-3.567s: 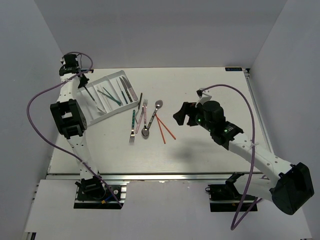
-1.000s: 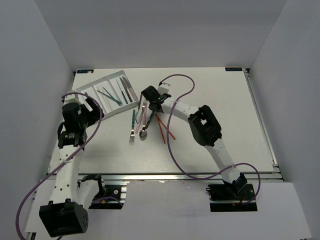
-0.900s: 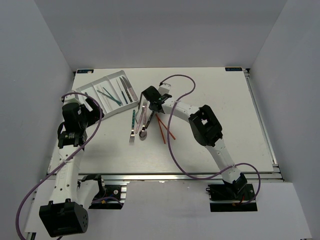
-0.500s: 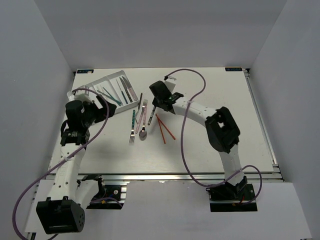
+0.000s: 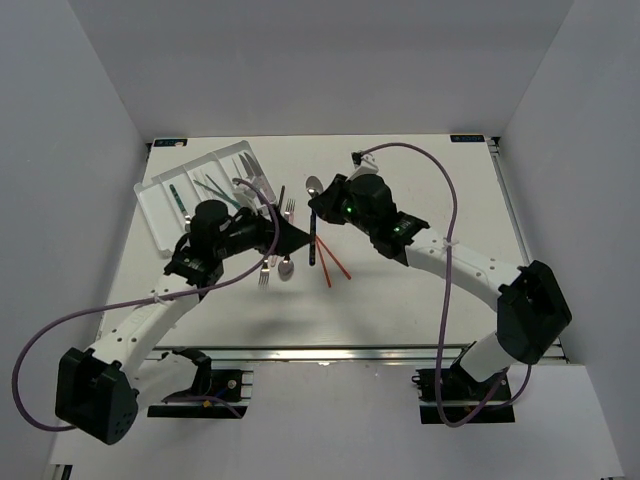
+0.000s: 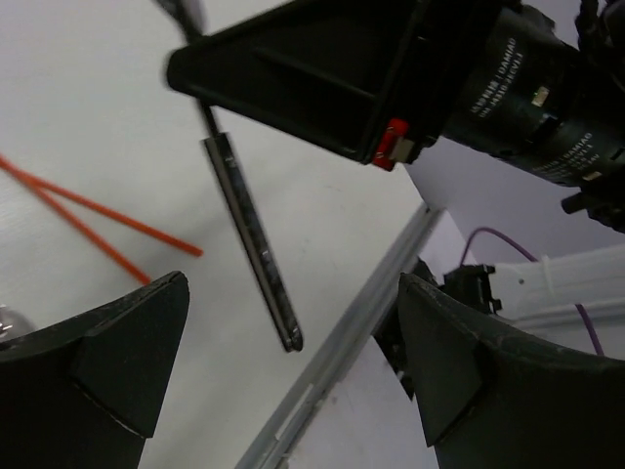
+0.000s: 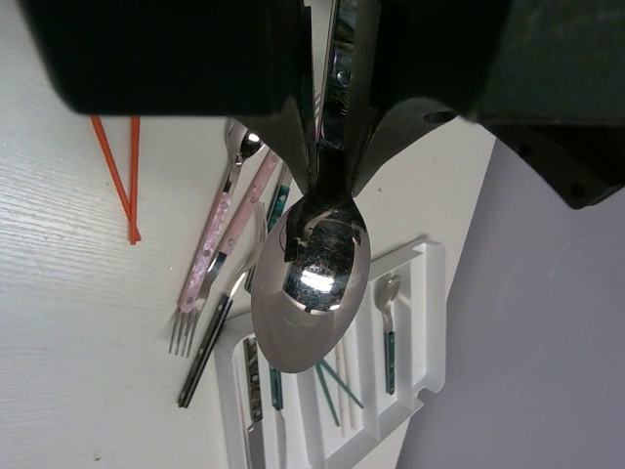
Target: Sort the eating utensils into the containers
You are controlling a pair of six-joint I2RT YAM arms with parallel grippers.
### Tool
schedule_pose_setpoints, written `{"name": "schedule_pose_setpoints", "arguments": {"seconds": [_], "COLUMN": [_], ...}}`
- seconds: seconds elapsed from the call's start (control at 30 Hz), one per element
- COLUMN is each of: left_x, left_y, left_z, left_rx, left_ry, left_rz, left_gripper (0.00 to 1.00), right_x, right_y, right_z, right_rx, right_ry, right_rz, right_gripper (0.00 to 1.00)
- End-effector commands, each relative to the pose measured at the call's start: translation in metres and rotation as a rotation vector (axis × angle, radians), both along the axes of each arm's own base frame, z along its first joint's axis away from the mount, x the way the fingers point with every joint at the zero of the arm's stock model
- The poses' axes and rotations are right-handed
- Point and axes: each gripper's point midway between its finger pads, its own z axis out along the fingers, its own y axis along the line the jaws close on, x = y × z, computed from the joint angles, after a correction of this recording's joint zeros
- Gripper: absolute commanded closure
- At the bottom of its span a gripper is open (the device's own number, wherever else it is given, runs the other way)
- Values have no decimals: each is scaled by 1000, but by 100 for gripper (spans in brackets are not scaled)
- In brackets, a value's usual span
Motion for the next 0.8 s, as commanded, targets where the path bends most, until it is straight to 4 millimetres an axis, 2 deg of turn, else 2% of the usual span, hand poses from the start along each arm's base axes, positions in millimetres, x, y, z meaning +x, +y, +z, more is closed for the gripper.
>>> {"name": "schedule_pose_setpoints", "arguments": {"seconds": [0.0, 0.07, 0.13, 0.27, 0.3, 0.37, 0.47, 0.5, 0.53, 0.57, 0.6, 0.63, 0.67, 0.7, 0.73, 0.77], "left_x": [-10, -9, -1, 7, 7, 8, 7, 4, 4, 4, 4, 6, 9, 16, 33, 40], "left_y": [-34, -43, -49, -49, -49, -51, -55, -58, -59, -59, -59, -57, -54, -48, -29, -17], "left_z": [18, 16, 4, -6, -6, -1, 7, 13, 15, 18, 21, 21, 22, 24, 12, 12], "left_rx": [-79, -74, -27, 8, 5, -9, -38, -60, -69, -75, -82, -78, -69, -46, 13, 30], "left_ry": [-41, -28, 4, 28, 29, 19, 3, -5, -8, -12, -18, -22, -22, -43, -9, -1], "left_rz": [-85, -85, -60, -25, -22, -27, -49, -68, -73, -74, -74, -55, -27, 12, 136, 194], "left_gripper": [4, 6, 11, 21, 30, 39, 66, 83, 94, 100, 100, 100, 100, 100, 100, 100], "right_x": [-11, -18, -22, -26, -26, -28, -29, -29, -29, -29, -30, -28, -25, -21, -10, -6], "right_y": [6, 4, 1, -3, -3, -4, -4, -3, -2, -2, 0, -2, -5, -9, -22, -32], "right_z": [40, 44, 48, 54, 56, 58, 60, 60, 59, 59, 60, 58, 58, 57, 56, 48], "right_rx": [88, 100, 115, 125, 127, 133, 142, 146, 144, 145, 149, 140, 137, 134, 128, 105], "right_ry": [-100, -105, -115, -126, -131, -136, -136, -135, -132, -132, -134, -132, -130, -131, -122, -92], "right_rz": [58, 64, 63, 60, 61, 64, 70, 71, 76, 79, 86, 81, 75, 65, 35, 12], "right_gripper": [100, 100, 100, 100, 100, 100, 100, 100, 100, 100, 100, 56, 25, 11, 11, 11]}}
